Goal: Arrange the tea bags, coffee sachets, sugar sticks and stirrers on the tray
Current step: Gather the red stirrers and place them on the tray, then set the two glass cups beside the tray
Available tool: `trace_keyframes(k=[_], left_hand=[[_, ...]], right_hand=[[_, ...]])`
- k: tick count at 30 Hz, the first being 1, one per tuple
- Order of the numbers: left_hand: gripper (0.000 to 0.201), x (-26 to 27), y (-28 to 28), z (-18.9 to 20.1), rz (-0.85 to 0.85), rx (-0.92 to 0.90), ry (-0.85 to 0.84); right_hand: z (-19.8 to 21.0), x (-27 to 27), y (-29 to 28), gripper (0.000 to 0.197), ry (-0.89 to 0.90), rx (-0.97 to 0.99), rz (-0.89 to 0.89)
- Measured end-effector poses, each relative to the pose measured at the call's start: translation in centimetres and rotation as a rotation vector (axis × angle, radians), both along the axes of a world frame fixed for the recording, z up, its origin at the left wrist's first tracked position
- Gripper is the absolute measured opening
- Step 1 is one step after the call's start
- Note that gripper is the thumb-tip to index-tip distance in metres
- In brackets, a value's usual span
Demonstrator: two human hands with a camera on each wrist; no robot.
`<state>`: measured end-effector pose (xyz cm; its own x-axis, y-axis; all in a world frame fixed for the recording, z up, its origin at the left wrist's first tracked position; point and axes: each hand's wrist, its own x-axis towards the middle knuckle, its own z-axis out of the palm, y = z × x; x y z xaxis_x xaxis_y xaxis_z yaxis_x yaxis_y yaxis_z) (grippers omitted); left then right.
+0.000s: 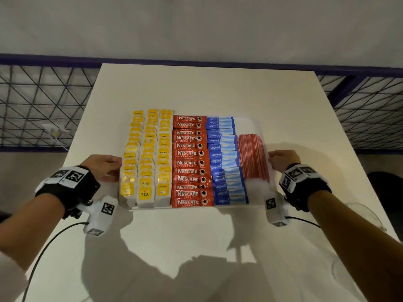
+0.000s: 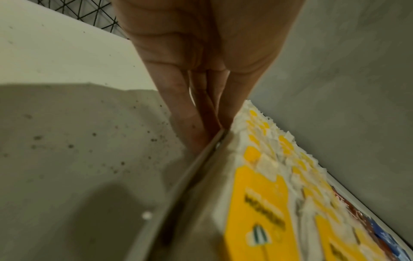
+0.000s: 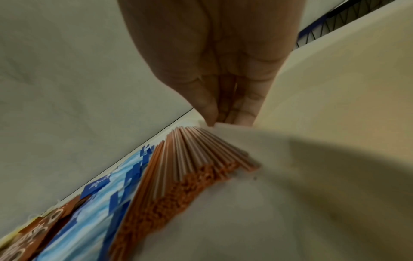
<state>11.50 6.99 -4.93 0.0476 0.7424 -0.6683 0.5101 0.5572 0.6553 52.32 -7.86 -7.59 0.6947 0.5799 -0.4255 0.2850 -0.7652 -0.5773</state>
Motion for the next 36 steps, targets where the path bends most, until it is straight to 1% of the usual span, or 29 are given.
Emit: trace_keyframes(k=[5,9,12,15,16,19,20,21,22,25,28,30,32,34,36], left_hand=[[0.017,0.3,0.8,0.0,0.030,0.032,-0.036],[0.020,0.8,0.6,0.1,0.071,0.048,-0.035],[0.022,1.0,0.4,-0.1,0.109,0.038,-0.063],[0.011,0.9,0.1,-0.4,0.148,0.067,-0.071],[0.010,0.9,0.0,-0.3,0.154,0.075,-0.075],[0.018,0.6,-0.5,-0.1,0.150,0.015,-0.107],[0.018,0.4,-0.7,0.1,0.145,-0.001,-0.107],[0.014,0.2,-1.0,0.3,0.135,0.006,-0.096],[0.011,-0.1,-1.2,0.5,0.128,0.035,-0.077],[0.024,-1.3,-1.8,1.0,0.092,0.219,-0.018],[0.028,-1.6,-2.3,2.1,0.085,0.433,-0.022],[0.022,-0.3,-3.6,3.4,0.019,0.506,-0.085],[0.018,1.8,-5.3,4.6,-0.090,0.548,-0.152],[0.021,4.1,-7.2,5.3,-0.204,0.548,-0.224],[0.024,6.4,-9.6,5.7,-0.315,0.519,-0.274]], right_hand=[[0.0,0.2,0.4,0.023,0.011,0.000,-0.036],[0.2,0.1,0.6,0.022,0.044,0.022,-0.048],[0.1,-0.1,0.6,0.023,0.027,0.011,-0.049],[0.1,-0.3,0.3,0.025,0.037,0.028,-0.062],[0.2,-0.4,0.2,0.027,0.049,0.033,-0.071],[0.5,-0.5,-0.4,0.022,0.095,0.043,-0.084],[0.6,-0.6,-0.5,0.021,0.111,0.040,-0.084],[0.9,-0.6,-0.6,0.023,0.125,0.029,-0.077],[1.2,-0.6,-0.7,0.028,0.138,0.008,-0.064],[3.0,-1.4,-1.3,0.034,0.111,-0.042,0.013],[5.8,-2.3,-2.2,0.038,0.037,0.003,0.060],[8.2,-2.8,-3.4,0.040,-0.003,0.013,0.108],[10.9,-3.0,-5.2,0.040,-0.049,-0.013,0.166],[13.2,-2.4,-7.6,0.041,-0.080,-0.022,0.168],[14.4,-1.3,-10.4,0.040,-0.122,-0.065,0.172]])
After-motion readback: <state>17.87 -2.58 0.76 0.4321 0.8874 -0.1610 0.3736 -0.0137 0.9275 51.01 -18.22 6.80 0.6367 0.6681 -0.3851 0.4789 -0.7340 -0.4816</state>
